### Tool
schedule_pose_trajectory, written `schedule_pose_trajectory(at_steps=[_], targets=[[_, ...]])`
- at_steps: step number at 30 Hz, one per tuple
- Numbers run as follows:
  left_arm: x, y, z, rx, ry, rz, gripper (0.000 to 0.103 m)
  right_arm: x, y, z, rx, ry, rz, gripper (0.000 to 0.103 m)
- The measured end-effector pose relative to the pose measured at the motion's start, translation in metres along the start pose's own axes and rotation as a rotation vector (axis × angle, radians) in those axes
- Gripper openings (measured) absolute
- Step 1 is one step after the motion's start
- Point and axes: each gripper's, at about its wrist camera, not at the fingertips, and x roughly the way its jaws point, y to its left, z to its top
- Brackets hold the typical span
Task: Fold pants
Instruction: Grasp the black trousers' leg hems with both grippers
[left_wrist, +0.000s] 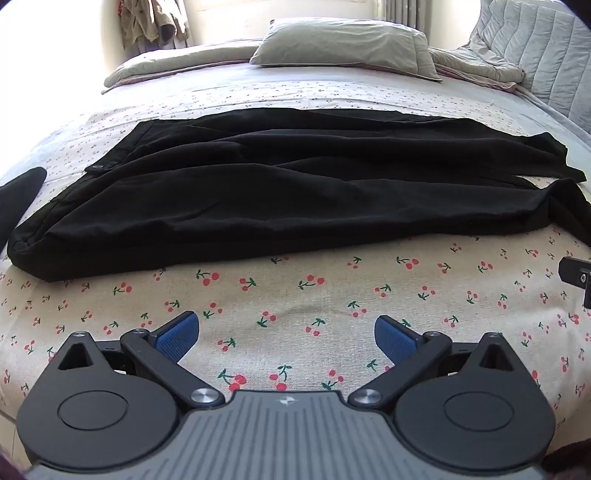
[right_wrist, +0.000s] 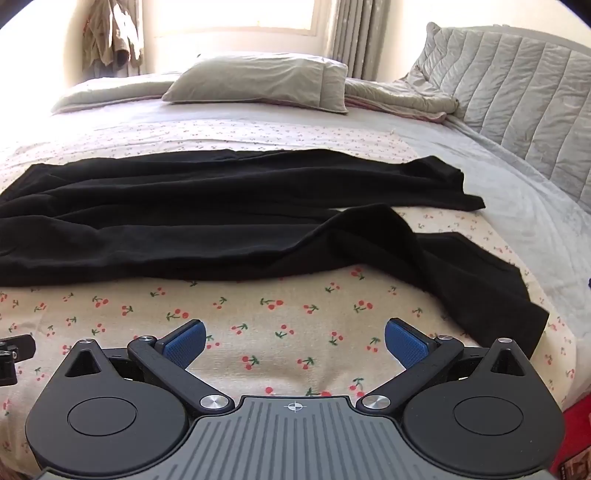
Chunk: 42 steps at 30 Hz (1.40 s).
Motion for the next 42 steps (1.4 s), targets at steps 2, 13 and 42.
schedule_pose_trajectory(at_steps=[2, 13, 42], targets=[[0.0, -0.006, 0.002, 0.054, -0.021, -0.018, 0.103, 0.004, -0.009, 0.005, -0.012, 0.023, 0.012, 0.103], [0.033, -0.025, 0.032, 0.244, -0.097, -0.28, 0.103, 0.046, -0.094, 0.016, -0.026, 0.184, 0.082, 0.103], [0.018, 0.019, 0.029, 0.369, -0.082, -0.439, 0.003, 0.033, -0.194, -0.011, -0.134, 0.224, 0.048, 0.0]])
